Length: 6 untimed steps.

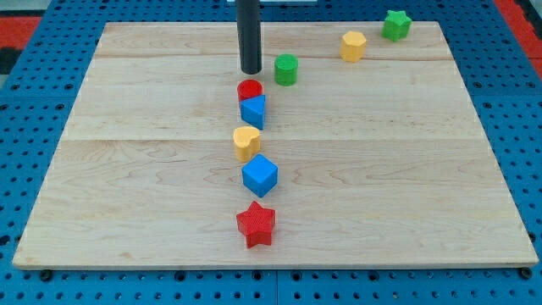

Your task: Separate the blue triangle from the red circle

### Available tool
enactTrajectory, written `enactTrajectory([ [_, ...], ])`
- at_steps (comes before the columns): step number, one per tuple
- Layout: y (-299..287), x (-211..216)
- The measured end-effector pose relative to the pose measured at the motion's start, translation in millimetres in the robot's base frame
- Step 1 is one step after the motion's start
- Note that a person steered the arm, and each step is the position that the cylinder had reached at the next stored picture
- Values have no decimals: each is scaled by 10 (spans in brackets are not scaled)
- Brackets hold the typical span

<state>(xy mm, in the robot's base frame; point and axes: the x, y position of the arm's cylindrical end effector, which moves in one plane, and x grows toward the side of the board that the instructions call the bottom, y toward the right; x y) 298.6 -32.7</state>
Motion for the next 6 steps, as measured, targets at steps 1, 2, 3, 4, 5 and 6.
enactTrajectory([
  [1, 447, 16],
  [2, 540, 156],
  [3, 652, 351],
  [4, 450, 596],
  [5, 283, 913],
  [6, -148, 1081],
])
